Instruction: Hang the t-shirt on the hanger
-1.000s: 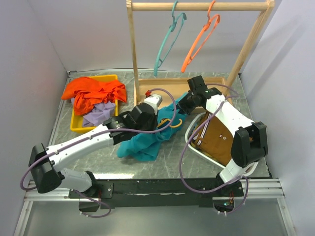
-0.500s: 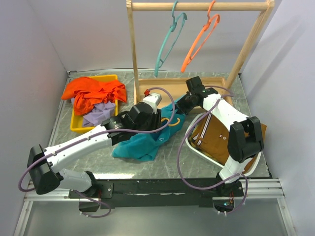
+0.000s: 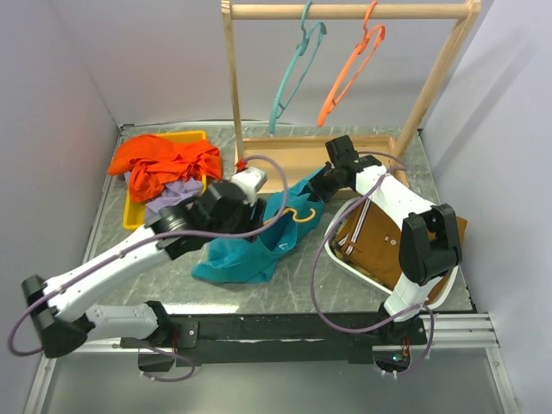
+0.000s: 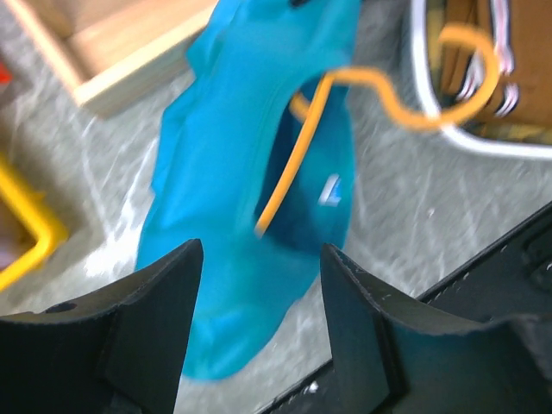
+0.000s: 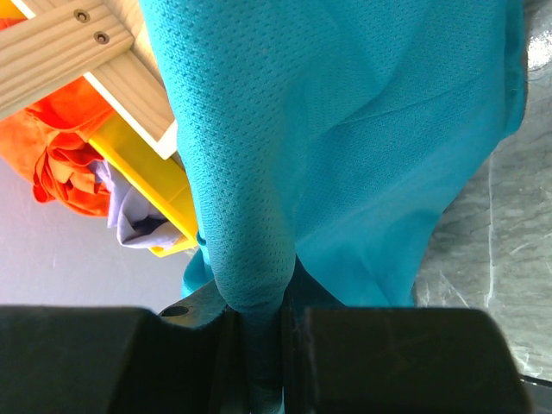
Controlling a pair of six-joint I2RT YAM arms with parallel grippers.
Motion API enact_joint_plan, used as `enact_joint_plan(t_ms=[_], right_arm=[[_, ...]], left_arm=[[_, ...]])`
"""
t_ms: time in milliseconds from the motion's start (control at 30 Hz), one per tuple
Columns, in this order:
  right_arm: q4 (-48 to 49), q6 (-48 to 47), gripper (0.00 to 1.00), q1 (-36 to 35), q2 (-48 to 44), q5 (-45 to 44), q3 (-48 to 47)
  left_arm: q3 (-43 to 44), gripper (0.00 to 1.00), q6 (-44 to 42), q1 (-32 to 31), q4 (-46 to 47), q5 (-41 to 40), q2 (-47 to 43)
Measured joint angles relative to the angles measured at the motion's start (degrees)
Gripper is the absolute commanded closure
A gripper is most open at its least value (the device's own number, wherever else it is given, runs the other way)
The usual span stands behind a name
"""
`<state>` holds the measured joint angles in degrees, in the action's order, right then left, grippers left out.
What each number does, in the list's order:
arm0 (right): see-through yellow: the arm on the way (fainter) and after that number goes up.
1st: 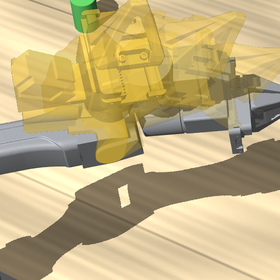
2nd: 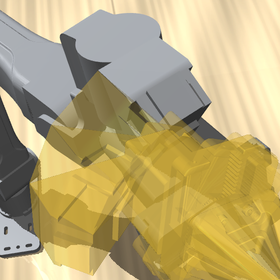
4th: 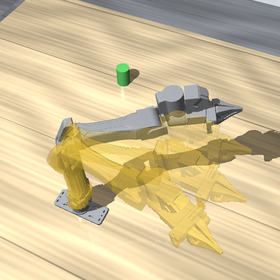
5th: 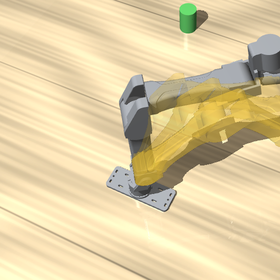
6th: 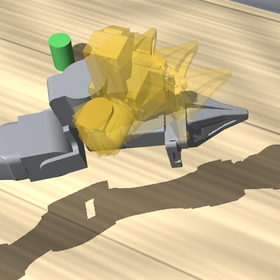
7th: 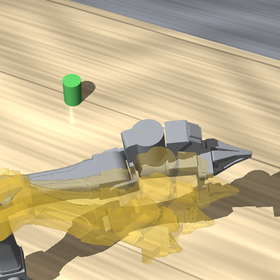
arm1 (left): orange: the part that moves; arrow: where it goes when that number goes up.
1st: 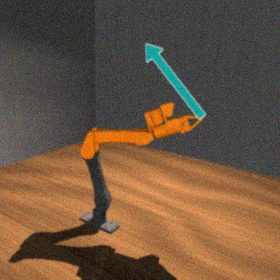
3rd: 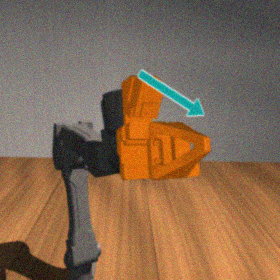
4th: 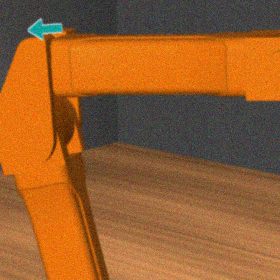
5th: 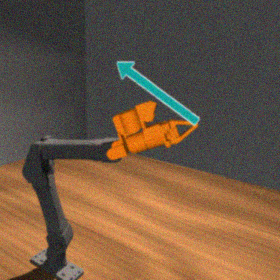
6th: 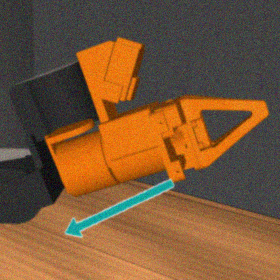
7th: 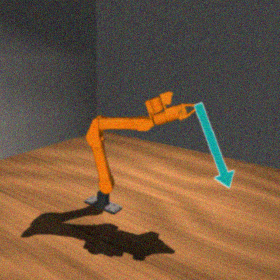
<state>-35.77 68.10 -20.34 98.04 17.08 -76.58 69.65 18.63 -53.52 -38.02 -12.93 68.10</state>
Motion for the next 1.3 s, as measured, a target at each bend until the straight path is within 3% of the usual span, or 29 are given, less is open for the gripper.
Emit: enact_joint_plan(t_ms=[233,533,1000,1300], right_arm=[[-0.09,-0.68,1.00,0.00,0.83,0.37,-0.17],[-1.60,-2.97,1.00,-0.42,0.94,-2.08,-0.15],[-2.78,-5.86,1.00,-3.76,0.46,-5.46,3.78],[-2.78,-6.49,1.00,-3.80,0.28,-5.33,3.91]], left_arm=[[-6.75,0.35,2.21,-7.85,-5.75,-6.03,-8.28],[-9.66,0.32,6.58,-14.27,-10.60,-14.45,-5.70],[-12.52,0.30,6.51,-22.16,-9.40,-15.65,-5.99],[-12.52,0.26,6.67,-26.25,-9.51,-20.39,2.23]])
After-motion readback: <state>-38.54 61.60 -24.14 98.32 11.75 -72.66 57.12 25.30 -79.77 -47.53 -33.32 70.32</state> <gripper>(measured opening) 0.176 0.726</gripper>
